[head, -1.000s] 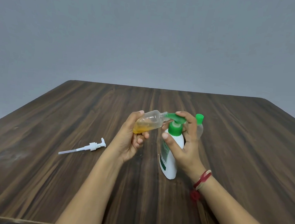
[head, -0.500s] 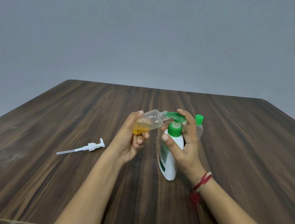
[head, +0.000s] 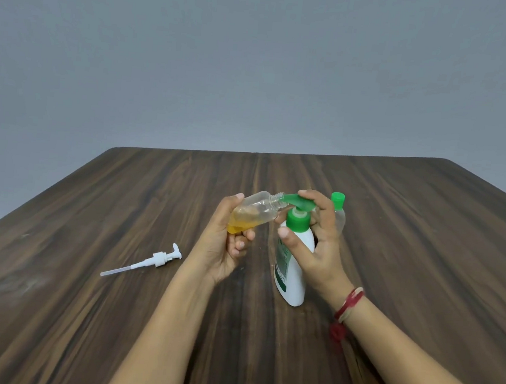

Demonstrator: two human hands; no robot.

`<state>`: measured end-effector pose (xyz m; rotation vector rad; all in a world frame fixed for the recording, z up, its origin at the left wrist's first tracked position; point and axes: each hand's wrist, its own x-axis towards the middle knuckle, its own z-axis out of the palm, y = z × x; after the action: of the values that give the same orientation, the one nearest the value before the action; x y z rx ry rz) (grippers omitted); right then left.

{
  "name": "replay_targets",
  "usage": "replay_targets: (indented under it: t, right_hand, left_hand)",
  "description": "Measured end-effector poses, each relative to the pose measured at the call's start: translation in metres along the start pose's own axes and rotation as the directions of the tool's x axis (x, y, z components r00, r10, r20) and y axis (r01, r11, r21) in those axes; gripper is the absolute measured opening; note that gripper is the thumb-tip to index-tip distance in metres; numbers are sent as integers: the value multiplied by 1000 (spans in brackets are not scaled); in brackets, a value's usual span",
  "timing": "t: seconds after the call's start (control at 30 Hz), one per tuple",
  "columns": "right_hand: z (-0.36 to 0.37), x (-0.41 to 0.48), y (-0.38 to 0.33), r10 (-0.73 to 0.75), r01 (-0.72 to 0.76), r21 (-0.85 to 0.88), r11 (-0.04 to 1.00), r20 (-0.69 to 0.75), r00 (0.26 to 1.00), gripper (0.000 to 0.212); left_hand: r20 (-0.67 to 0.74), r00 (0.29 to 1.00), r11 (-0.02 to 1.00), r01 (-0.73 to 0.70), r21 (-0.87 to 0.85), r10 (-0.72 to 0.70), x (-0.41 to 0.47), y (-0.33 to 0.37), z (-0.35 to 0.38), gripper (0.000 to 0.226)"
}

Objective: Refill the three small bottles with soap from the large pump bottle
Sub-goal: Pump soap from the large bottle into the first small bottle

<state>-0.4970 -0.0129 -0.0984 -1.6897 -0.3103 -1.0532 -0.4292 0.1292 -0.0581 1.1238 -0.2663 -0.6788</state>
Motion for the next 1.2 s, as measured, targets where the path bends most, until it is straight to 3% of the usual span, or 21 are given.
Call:
replay_targets:
  t: [0.1, 0.27, 0.43, 0.63, 0.9, 1.03, 1.13, 1.2]
  right_hand:
    - [0, 0, 1, 15, -15, -2, 1000, -5, 1000, 45]
    - [-1, -1, 1, -9, 9, -26, 1000, 14, 1000, 55]
    - [0, 0, 0, 18, -18, -5, 1000, -3, 1000, 45]
    - [-3, 3, -5, 1, 1, -38, 999, 56, 998, 55]
    - [-8, 7, -8, 45, -43, -41, 998, 49, 998, 47]
    - [-18, 24, -25, 138, -138, -21, 990, 32, 990, 40]
    - [-23, 52, -47, 214, -216, -190, 958, -29, 976, 38]
    - [-23, 72, -60, 314, -283, -351, 892, 33, 949, 41]
  left_hand:
    - [-4, 1000, 1000, -5, 10, 5, 1, 0, -1, 37]
    - [22, 1000, 1000, -9, -18, 10, 1, 0, -1, 37]
    - [10, 1000, 1000, -16, 25, 16, 1, 0, -2, 37]
    - [16, 1000, 1000, -27, 13, 27, 1, 1, -2, 37]
    - [20, 1000, 1000, -21, 7, 21, 0, 1, -2, 36]
    - [16, 999, 999, -30, 10, 30, 0, 2, -2, 34]
    - [20, 999, 999, -49, 20, 48, -1, 3, -1, 33]
    - [29, 998, 998, -58, 13, 57, -1, 3, -1, 33]
